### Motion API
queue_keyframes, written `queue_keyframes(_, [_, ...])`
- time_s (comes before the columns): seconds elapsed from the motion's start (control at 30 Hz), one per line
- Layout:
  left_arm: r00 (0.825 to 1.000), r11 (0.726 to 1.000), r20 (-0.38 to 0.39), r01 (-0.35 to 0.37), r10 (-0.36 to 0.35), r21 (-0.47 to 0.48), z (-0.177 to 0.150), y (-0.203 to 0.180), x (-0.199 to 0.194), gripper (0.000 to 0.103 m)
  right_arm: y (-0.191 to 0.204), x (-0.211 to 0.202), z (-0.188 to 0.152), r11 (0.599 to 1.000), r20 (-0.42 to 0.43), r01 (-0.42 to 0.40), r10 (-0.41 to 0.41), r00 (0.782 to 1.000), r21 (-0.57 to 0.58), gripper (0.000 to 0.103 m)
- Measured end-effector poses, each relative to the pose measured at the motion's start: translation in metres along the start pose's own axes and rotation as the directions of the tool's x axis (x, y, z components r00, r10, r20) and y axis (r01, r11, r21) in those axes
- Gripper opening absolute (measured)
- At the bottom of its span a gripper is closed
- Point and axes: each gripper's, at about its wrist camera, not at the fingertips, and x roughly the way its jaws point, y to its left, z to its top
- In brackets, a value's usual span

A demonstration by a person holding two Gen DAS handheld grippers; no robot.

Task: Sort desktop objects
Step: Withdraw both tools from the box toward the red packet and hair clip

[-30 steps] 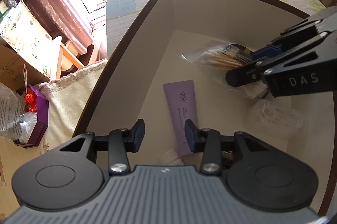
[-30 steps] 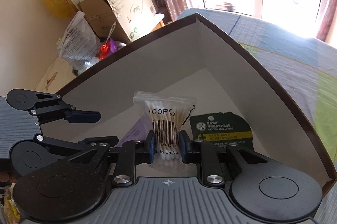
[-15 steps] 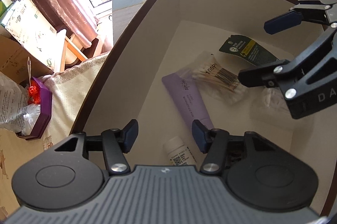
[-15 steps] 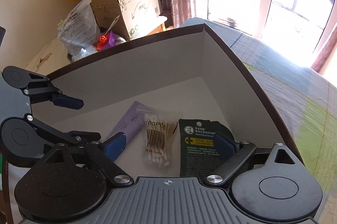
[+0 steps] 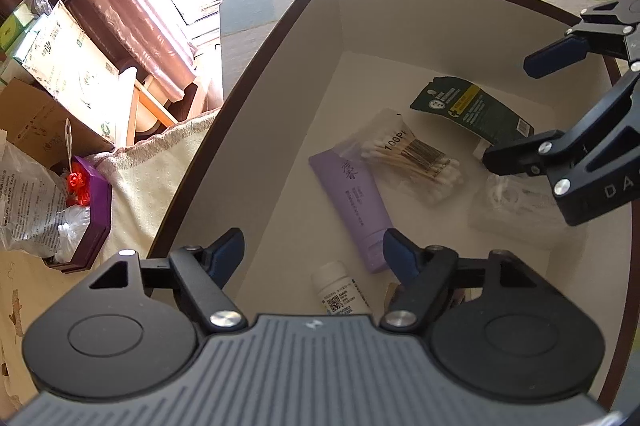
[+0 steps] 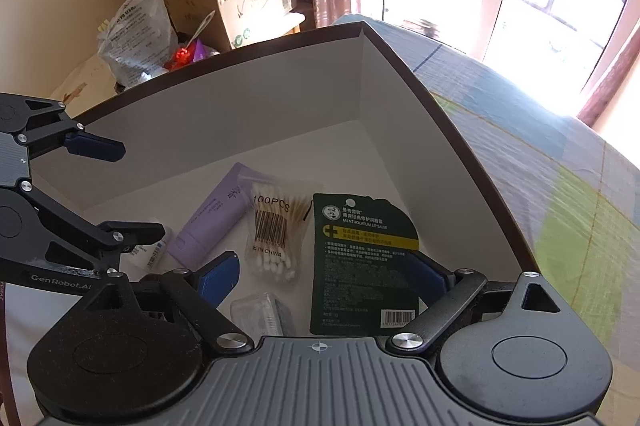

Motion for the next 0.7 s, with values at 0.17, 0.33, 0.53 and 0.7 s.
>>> queue_keyframes(0.17, [1.0, 1.0, 0.016, -0.012, 0.012, 0.0, 0.001, -0.003, -0.011, 0.083, 0.0, -0.008, -0.001, 1.0, -0.02, 0.012, -0.012, 1.0, -0.021, 0.095])
queue_keyframes(0.33, [0.999, 1.0, 0.027, -0.017, 0.018, -0.004, 0.0, -0.006, -0.022, 0.088, 0.001, -0.016, -0.004, 0.999, -0.025, 0.022, -0.022, 0.999, -0.035, 0.095])
queue_keyframes(0.53, [0.999, 1.0, 0.038, -0.026, 0.027, -0.006, -0.002, -0.009, -0.035, 0.091, 0.003, -0.027, -0.007, 0.999, -0.012, 0.032, -0.032, 0.999, -0.039, 0.095])
queue_keyframes(0.7, [0.998, 1.0, 0.048, -0.027, 0.027, -0.006, -0.006, -0.012, -0.047, 0.093, 0.004, -0.037, -0.009, 0.998, 0.001, 0.044, -0.044, 0.999, -0.041, 0.095])
